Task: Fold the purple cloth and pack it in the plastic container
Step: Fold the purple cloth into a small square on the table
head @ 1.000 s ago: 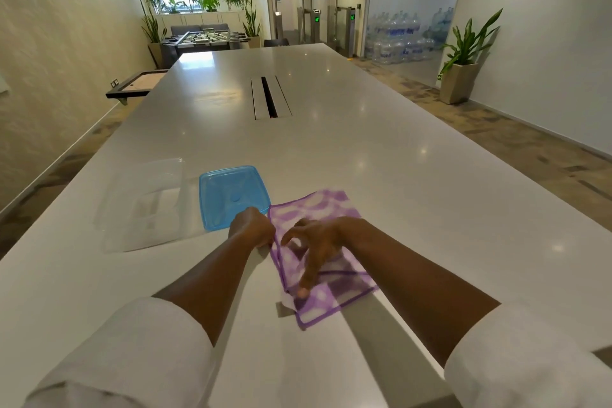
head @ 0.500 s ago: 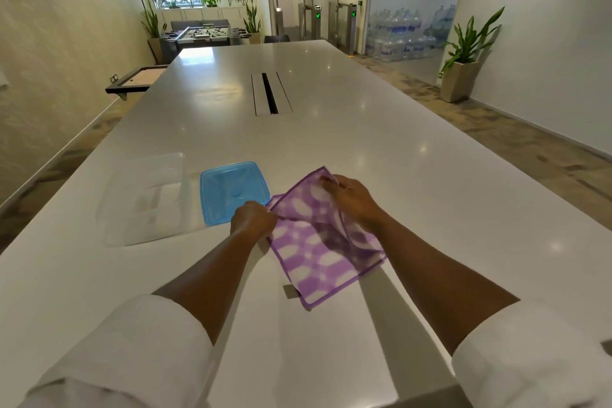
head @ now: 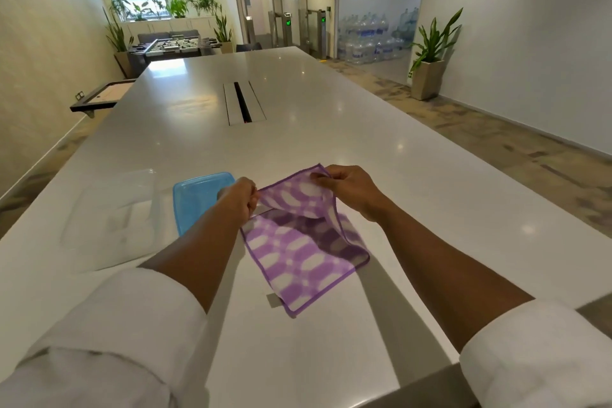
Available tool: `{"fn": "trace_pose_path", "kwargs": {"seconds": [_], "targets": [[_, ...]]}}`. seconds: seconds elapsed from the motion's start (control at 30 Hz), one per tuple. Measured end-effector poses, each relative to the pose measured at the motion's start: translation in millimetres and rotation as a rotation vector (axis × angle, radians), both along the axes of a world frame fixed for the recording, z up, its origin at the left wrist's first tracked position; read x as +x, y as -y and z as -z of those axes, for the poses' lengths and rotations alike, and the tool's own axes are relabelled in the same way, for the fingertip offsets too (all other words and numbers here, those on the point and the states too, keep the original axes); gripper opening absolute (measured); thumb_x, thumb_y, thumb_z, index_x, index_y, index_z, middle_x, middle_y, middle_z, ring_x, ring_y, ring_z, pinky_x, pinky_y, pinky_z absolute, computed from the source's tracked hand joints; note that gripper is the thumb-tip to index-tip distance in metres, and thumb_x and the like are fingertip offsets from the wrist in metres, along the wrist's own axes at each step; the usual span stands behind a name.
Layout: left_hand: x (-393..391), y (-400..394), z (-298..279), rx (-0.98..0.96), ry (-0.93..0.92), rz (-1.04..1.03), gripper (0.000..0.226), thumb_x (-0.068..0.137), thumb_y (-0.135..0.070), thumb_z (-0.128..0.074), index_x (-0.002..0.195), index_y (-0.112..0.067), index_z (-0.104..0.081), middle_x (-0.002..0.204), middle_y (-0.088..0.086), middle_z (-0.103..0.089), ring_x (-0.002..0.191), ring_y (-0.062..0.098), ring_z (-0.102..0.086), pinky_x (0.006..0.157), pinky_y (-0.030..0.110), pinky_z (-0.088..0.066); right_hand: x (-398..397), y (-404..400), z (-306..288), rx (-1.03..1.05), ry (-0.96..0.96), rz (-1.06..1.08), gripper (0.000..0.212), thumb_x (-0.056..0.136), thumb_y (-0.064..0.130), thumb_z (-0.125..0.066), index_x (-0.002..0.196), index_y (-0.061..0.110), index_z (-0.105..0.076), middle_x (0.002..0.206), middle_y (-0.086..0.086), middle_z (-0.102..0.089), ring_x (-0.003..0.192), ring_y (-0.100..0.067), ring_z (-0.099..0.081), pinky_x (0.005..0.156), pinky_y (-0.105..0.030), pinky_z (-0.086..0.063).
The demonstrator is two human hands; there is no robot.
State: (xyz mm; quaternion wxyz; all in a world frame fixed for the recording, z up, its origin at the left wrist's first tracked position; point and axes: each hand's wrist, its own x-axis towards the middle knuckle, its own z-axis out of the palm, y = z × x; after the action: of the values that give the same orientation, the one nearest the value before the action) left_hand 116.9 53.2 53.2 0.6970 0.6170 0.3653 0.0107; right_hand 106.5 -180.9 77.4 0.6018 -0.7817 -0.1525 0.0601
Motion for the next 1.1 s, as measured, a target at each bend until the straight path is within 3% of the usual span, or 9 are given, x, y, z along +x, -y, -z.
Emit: {"fn": "trace_pose_path", "kwargs": {"seconds": [0.23,0.33,0.47,0.57,0.63,0.83,0.9,1.0,1.1], "targets": [[9.5,27.6,-31.0,-0.050,0.019,0.039,0.003,0.090,-0.017,-0.054,0.093,-0.016,-0.053,0.069,-0.001,-0.047,0.052,0.010,-0.044,0.048,0.019,-0.041,4.2,25.2,1.7,0.021,0.075,0.169,0.017,0.090,0.035,-0.067,0.092,0.018,-0.069,0.098,-0.003,-0.065,0.086,-0.014,-0.060,0.069,-0.020,-0.045],[-4.9,40.7,-25.1,-0.002,-0.058,0.088,0.017,0.091,-0.024,-0.056,0.088,-0.008,-0.050,0.070,0.002,-0.042,0.045,0.012,-0.048,0.048,0.019,-0.044,-0.7,30.0,-1.4,0.017,0.078,0.115,0.013,0.090,0.033,-0.068,0.089,0.020,-0.071,0.089,0.002,-0.066,0.082,-0.012,-0.061,0.064,-0.011,-0.045],[-8.2,45.5,-8.4,-0.035,-0.121,0.123,0.039,0.092,-0.044,-0.054,0.093,-0.005,-0.049,0.070,0.008,-0.056,0.067,0.014,-0.052,0.084,0.024,-0.046,-2.8,34.3,-3.0,0.010,0.086,0.062,0.011,0.089,0.029,-0.069,0.093,0.019,-0.075,0.085,0.006,-0.066,0.082,-0.012,-0.063,0.070,-0.016,-0.048],[1.3,45.4,-9.2,-0.076,-0.061,0.084,0.057,0.091,-0.061,-0.049,0.113,-0.009,-0.050,0.097,0.009,-0.060,0.089,0.017,-0.063,0.075,0.026,-0.052,-4.1,36.1,-4.2,0.000,0.079,0.022,0.006,0.085,0.024,-0.075,0.090,0.022,-0.077,0.089,0.005,-0.068,0.085,-0.014,-0.063,0.073,-0.021,-0.048],[5.3,45.4,-11.5,-0.074,-0.046,0.064,0.057,0.088,-0.063,-0.055,0.103,-0.008,-0.050,0.082,0.005,-0.057,0.067,0.014,-0.059,0.057,0.026,-0.047,-6.6,37.3,-6.0,-0.007,0.062,-0.007,0.005,0.080,0.021,-0.079,0.084,0.024,-0.077,0.090,0.006,-0.068,0.083,-0.012,-0.062,0.071,-0.019,-0.047],[28.9,35.1,-5.8,0.049,-0.101,0.139,0.010,0.099,-0.009,-0.042,0.091,-0.007,-0.048,0.073,0.005,-0.046,0.061,0.017,-0.046,0.054,0.026,-0.045,-7.1,46.3,-5.2,-0.028,0.074,0.018,0.008,0.077,0.018,-0.081,0.084,0.017,-0.077,0.089,0.003,-0.068,0.082,-0.012,-0.062,0.071,-0.020,-0.049],[39.4,38.6,-14.9,-0.036,-0.033,0.106,0.007,0.099,-0.009,-0.048,0.099,-0.005,-0.055,0.077,0.005,-0.052,0.062,0.015,-0.053,0.045,0.029,-0.050,-2.8,51.2,-3.8,-0.047,0.102,0.071,0.011,0.079,0.022,-0.080,0.087,0.014,-0.077,0.087,0.002,-0.066,0.082,-0.015,-0.060,0.070,-0.020,-0.047],[52.2,50.3,-30.4,-0.110,0.138,0.087,0.027,0.096,-0.014,-0.060,0.121,-0.004,-0.057,0.085,0.007,-0.062,0.067,0.014,-0.062,0.052,0.025,-0.055,7.1,57.0,-1.1,-0.035,0.233,0.264,0.022,0.082,0.024,-0.077,0.090,0.004,-0.072,0.087,-0.005,-0.062,0.078,-0.016,-0.056,0.064,-0.015,-0.043],[52.4,67.5,-49.7,-0.210,0.318,0.066,0.022,0.093,-0.012,-0.065,0.113,-0.002,-0.063,0.086,0.010,-0.068,0.067,0.014,-0.066,0.053,0.022,-0.059,8.1,57.9,-2.3,0.011,0.425,0.502,0.022,0.087,0.022,-0.072,0.088,0.001,-0.065,0.088,-0.007,-0.058,0.072,-0.008,-0.052,0.062,-0.008,-0.042]]}}
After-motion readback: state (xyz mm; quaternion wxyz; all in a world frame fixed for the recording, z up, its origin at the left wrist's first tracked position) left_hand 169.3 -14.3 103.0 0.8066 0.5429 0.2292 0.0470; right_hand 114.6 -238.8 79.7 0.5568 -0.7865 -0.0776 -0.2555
